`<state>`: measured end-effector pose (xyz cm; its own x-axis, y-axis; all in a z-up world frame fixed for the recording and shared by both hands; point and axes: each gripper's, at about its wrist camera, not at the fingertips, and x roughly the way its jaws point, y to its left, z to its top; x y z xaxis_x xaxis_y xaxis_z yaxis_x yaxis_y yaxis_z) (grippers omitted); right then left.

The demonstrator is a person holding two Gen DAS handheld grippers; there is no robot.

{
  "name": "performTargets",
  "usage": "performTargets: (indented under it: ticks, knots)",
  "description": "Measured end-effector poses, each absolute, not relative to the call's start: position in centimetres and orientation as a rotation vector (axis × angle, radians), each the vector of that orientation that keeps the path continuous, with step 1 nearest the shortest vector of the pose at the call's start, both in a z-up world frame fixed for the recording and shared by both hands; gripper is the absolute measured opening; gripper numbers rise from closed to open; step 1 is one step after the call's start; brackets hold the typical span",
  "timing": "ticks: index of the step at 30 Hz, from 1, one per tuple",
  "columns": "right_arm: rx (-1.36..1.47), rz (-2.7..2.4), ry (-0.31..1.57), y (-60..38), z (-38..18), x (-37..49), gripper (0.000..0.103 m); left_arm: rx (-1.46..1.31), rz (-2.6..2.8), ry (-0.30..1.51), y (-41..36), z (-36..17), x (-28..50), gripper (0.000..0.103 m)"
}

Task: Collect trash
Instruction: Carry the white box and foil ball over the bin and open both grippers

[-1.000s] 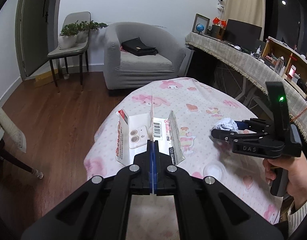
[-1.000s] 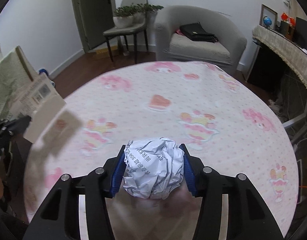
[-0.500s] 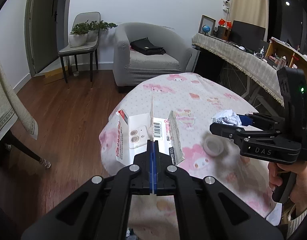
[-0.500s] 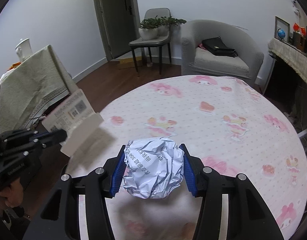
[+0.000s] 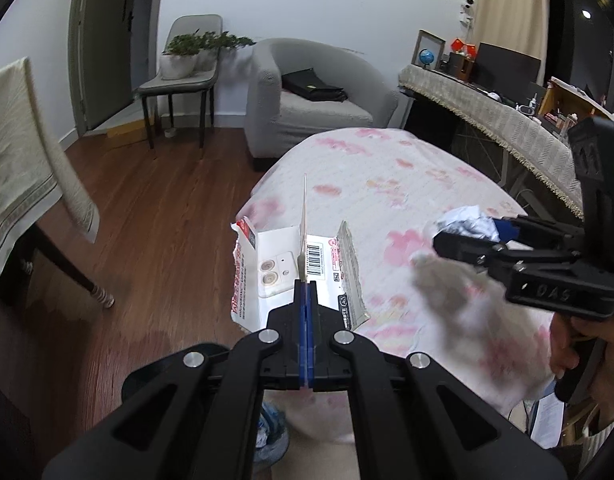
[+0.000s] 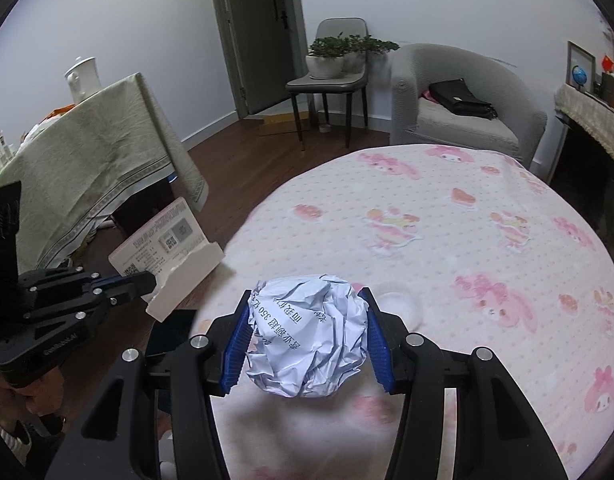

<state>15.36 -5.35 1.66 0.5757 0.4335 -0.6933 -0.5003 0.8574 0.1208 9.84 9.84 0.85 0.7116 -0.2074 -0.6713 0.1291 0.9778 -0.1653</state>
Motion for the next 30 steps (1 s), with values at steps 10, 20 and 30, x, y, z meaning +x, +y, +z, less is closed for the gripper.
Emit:
performTargets:
  ticks: [10,20,30]
  knots:
    - [-0.133,0.619,0.779,-0.1,1.6,13.6,0.052,-0.144,-0.095,0.814,15.0,-2.3,7.7,0.001]
    - [-0.183,0.693,0.805,5.7,0.8,12.9,0.052,-0.159,-0.016,1.0,19.4,-8.4,6.7,0.001]
    - [-0.239,0.724,0.857,10.3,-1.2,12.6,0.052,-0.203,-0.018,1.094,22.7,-11.7,5.8,0.03]
